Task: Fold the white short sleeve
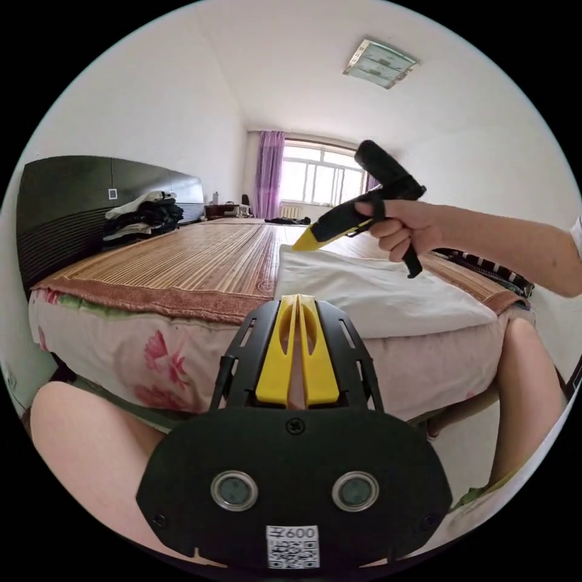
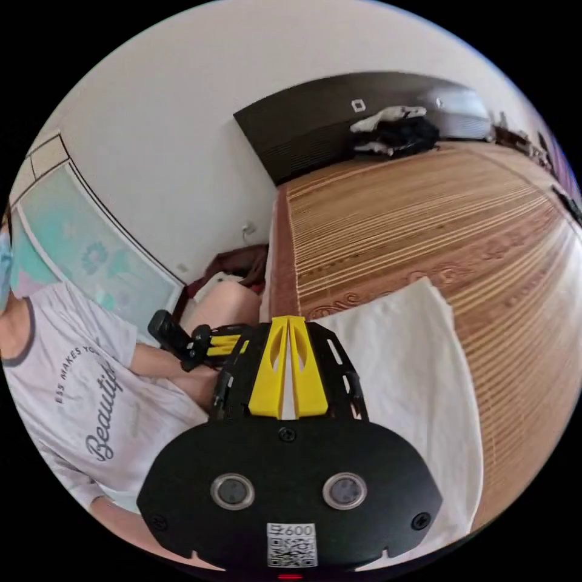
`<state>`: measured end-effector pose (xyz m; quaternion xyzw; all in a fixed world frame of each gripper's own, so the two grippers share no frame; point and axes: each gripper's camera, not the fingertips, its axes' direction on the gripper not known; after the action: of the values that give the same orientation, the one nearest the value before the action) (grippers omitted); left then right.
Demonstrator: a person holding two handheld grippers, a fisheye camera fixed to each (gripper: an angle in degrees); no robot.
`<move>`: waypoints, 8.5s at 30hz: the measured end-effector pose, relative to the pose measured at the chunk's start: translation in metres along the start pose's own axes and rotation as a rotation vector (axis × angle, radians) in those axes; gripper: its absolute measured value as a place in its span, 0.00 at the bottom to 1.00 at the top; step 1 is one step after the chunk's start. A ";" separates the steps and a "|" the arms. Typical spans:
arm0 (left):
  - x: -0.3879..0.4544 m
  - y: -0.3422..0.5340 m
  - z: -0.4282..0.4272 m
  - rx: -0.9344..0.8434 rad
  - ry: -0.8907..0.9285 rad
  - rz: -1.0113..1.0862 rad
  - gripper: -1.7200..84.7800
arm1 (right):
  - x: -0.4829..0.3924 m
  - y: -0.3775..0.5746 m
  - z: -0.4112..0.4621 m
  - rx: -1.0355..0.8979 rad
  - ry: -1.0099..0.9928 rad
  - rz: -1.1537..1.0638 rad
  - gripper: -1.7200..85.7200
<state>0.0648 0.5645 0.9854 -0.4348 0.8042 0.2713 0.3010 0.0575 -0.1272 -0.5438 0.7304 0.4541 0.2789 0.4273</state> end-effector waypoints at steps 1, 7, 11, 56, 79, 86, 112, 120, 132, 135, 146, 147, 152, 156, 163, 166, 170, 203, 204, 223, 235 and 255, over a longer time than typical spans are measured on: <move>0.004 0.002 -0.002 0.005 -0.008 0.000 0.03 | 0.017 -0.010 0.011 -0.044 -0.001 0.016 0.01; 0.011 0.008 -0.008 -0.011 -0.002 0.024 0.03 | 0.152 -0.011 -0.065 0.128 0.128 0.341 0.01; 0.015 0.008 -0.011 -0.013 0.002 0.043 0.03 | 0.181 0.001 -0.125 0.320 0.286 0.415 0.01; 0.212 -0.105 -0.100 -0.004 -0.416 0.956 0.08 | -0.397 0.123 -0.101 0.238 1.043 -0.169 0.06; 0.255 -0.134 -0.114 0.063 -0.499 1.452 0.05 | -0.545 -0.018 0.031 0.077 1.139 -0.380 0.15; 0.238 -0.155 -0.126 0.067 -0.453 1.395 0.05 | -0.563 -0.041 0.086 -0.112 1.409 -0.439 0.12; 0.180 -0.156 -0.083 0.022 -0.387 1.598 0.08 | -0.591 -0.013 0.099 -0.142 1.408 -0.368 0.03; 0.114 -0.133 -0.095 0.111 -0.435 1.654 0.06 | -0.532 0.078 0.120 -0.341 1.753 -0.273 0.03; 0.015 -0.134 -0.074 0.019 -0.433 1.694 0.05 | -0.473 0.197 0.040 -0.430 1.678 -0.236 0.01; -0.009 -0.148 -0.053 -0.005 -0.428 1.698 0.05 | -0.432 0.212 0.028 -0.488 1.658 -0.285 0.01; -0.151 -0.210 0.041 0.043 -0.317 1.240 0.04 | -0.291 0.326 0.002 -0.127 1.787 -0.436 0.01; -0.166 -0.203 0.041 0.100 -0.372 1.244 0.04 | -0.287 0.333 0.005 -0.114 1.811 -0.452 0.01; -0.233 -0.194 0.049 0.238 -0.443 1.213 0.03 | -0.239 0.384 0.013 -0.001 1.818 -0.498 0.01; -0.286 -0.223 0.066 0.174 -0.402 1.237 0.03 | -0.202 0.403 0.013 -0.013 1.787 -0.505 0.01; -0.357 -0.364 0.111 -0.361 -0.167 1.450 0.04 | -0.115 0.391 -0.049 -0.366 1.346 -0.487 0.01; -0.365 -0.450 0.102 -0.595 -0.010 1.534 0.04 | -0.083 0.344 -0.145 -0.582 0.837 -0.285 0.01; -0.346 -0.616 0.051 -0.732 0.119 1.540 0.05 | -0.073 0.342 -0.276 -0.636 0.679 -0.232 0.01; -0.311 -1.302 0.242 -0.531 0.288 1.384 0.05 | 0.332 0.584 -0.662 -0.575 0.998 0.041 0.01; -0.305 -1.316 0.251 -0.544 0.272 1.358 0.04 | 0.343 0.590 -0.663 -0.564 1.007 0.039 0.01; -0.178 -1.406 0.338 -0.762 0.207 1.273 0.04 | 0.599 0.756 -0.590 -0.566 0.827 -0.085 0.01; -0.161 -1.395 0.349 -0.542 0.044 1.189 0.03 | 0.647 0.819 -0.453 -0.354 1.146 -0.116 0.01; -0.163 -1.195 0.222 -0.413 -0.058 0.581 0.03 | 0.618 1.013 -0.247 0.315 0.838 0.648 0.01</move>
<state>1.2224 0.2400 0.7448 -0.2317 0.8136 0.5146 0.1396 0.5592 0.2962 0.4756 0.7143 0.3734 0.5917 -0.0121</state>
